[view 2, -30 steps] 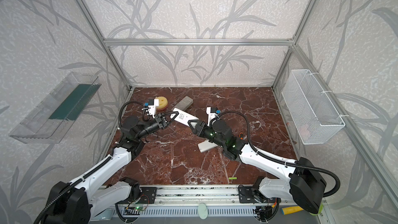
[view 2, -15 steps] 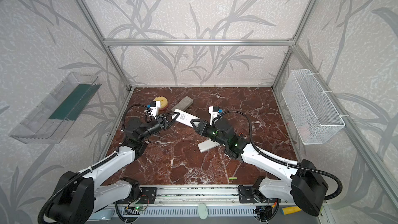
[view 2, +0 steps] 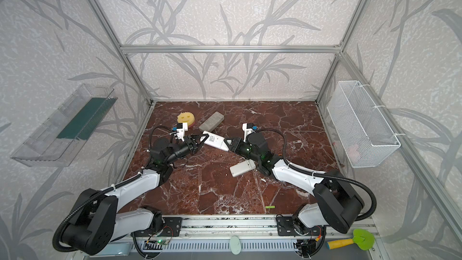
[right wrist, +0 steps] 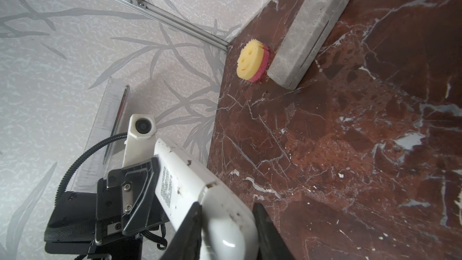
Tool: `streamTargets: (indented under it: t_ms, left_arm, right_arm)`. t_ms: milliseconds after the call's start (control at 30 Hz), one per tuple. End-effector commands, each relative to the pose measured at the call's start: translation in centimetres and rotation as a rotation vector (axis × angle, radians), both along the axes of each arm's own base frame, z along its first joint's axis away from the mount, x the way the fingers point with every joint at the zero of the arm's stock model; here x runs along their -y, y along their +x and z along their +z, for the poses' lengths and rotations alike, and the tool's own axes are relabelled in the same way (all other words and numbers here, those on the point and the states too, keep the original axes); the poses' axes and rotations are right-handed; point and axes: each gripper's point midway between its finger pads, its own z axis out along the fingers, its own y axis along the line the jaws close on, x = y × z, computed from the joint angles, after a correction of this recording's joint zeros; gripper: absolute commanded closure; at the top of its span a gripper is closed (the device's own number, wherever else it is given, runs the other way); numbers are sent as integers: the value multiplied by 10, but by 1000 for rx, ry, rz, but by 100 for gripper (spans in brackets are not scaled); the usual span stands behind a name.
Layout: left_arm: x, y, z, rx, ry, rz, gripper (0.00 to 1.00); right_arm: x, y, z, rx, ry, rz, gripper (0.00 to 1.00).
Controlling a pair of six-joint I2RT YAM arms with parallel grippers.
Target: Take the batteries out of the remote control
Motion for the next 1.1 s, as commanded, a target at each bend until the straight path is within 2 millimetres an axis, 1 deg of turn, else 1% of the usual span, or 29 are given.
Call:
streamTargets:
  t_ms: [0, 133, 233, 267, 300, 333, 433, 500, 533, 600, 733, 833, 867, 967, 1000, 1033, 1067]
  left_arm:
    - [2, 1, -8, 39, 19, -16, 100]
    - [4, 13, -24, 29, 27, -12, 100]
    - [4, 23, -40, 15, 46, -5, 100]
    - [4, 25, -45, 11, 51, 0, 100]
    - [3, 29, -51, 6, 52, 7, 100]
    - [3, 31, -55, 3, 51, 11, 100]
    - [0, 40, -68, -4, 44, 26, 100]
    - [-1, 44, -78, -14, 43, 30, 100]
    - [-2, 47, -83, -17, 45, 36, 100]
    - [-4, 51, -94, -28, 53, 44, 100]
    - [-3, 55, -110, -48, 74, 44, 100]
    - [-3, 57, -116, -53, 97, 44, 100]
    - [-4, 56, -119, -63, 108, 42, 100]
    - [-3, 56, -119, -68, 133, 30, 100]
    - [-2, 56, -117, -67, 141, 26, 100]
    - [-3, 55, -117, -69, 149, 24, 100]
    - [-2, 55, -117, -75, 160, 18, 100]
  right_arm:
    - [-8, 8, -7, 11, 1, 38, 60]
    - [-17, 19, -32, -13, -34, 78, 58]
    - [-27, 25, -50, -20, -71, 113, 58]
    - [-28, 27, -52, -17, -80, 115, 58]
    - [-29, 30, -70, -42, -107, 118, 58]
    - [-30, 31, -76, -49, -116, 119, 59]
    - [-24, 35, -100, -81, -155, 111, 62]
    - [-16, 37, -114, -102, -183, 95, 62]
    - [-12, 37, -119, -109, -195, 89, 61]
    - [-4, 39, -128, -115, -230, 80, 57]
    - [10, 40, -133, -99, -321, 75, 55]
    - [18, 41, -127, -62, -401, 77, 55]
    - [20, 41, -124, -45, -429, 80, 55]
    - [25, 42, -113, 17, -487, 97, 54]
    - [26, 42, -114, 50, -519, 118, 54]
    - [25, 41, -100, 98, -519, 127, 54]
    - [25, 40, -96, 134, -536, 143, 54]
